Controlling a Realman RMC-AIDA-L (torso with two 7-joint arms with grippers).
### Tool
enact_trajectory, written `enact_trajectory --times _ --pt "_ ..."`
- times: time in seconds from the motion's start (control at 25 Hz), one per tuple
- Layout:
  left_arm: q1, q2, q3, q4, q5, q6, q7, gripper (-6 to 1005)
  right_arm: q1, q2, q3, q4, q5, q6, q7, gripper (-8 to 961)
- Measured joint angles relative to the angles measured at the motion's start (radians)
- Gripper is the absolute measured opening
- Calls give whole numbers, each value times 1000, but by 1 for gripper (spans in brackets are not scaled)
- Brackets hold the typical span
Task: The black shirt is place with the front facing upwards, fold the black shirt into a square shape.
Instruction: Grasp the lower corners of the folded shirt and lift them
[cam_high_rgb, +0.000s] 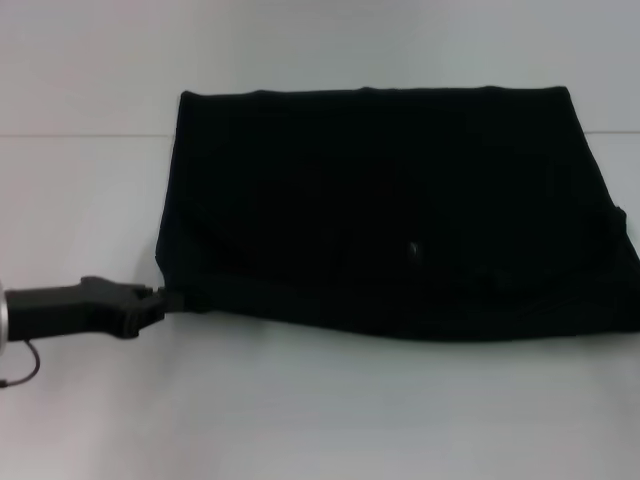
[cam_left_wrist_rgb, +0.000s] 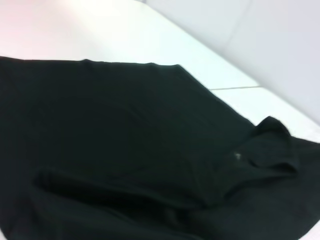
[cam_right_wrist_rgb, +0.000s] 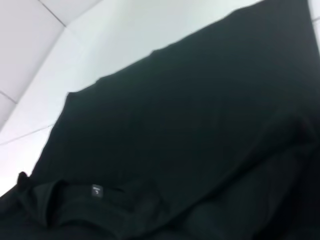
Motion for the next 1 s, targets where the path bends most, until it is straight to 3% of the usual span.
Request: enact_trajectory --times 0.16,0.48,1.0 --pt "28 2 -3 1 4 83 2 32 -62 24 45 -57 0 -90 -39 49" --pt "84 11 -13 9 25 247 27 32 -153 45 151 -72 -9 -219 -128 49" --pt "107 19 -15 -12 90 363 25 32 -237 57 213 -72 -12 -313 -179 49"
